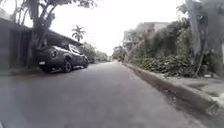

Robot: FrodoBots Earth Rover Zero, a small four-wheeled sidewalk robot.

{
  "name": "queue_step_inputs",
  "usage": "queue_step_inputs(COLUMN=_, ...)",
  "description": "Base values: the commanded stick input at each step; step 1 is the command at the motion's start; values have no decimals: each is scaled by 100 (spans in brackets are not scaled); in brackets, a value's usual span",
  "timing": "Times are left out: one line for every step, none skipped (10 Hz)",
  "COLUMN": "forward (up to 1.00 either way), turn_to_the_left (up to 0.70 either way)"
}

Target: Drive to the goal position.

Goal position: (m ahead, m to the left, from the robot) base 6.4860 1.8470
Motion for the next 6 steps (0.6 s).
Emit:
queue_step_inputs(forward=100, turn_to_the_left=0)
queue_step_inputs(forward=100, turn_to_the_left=0)
queue_step_inputs(forward=100, turn_to_the_left=0)
queue_step_inputs(forward=100, turn_to_the_left=0)
queue_step_inputs(forward=100, turn_to_the_left=0)
queue_step_inputs(forward=100, turn_to_the_left=0)
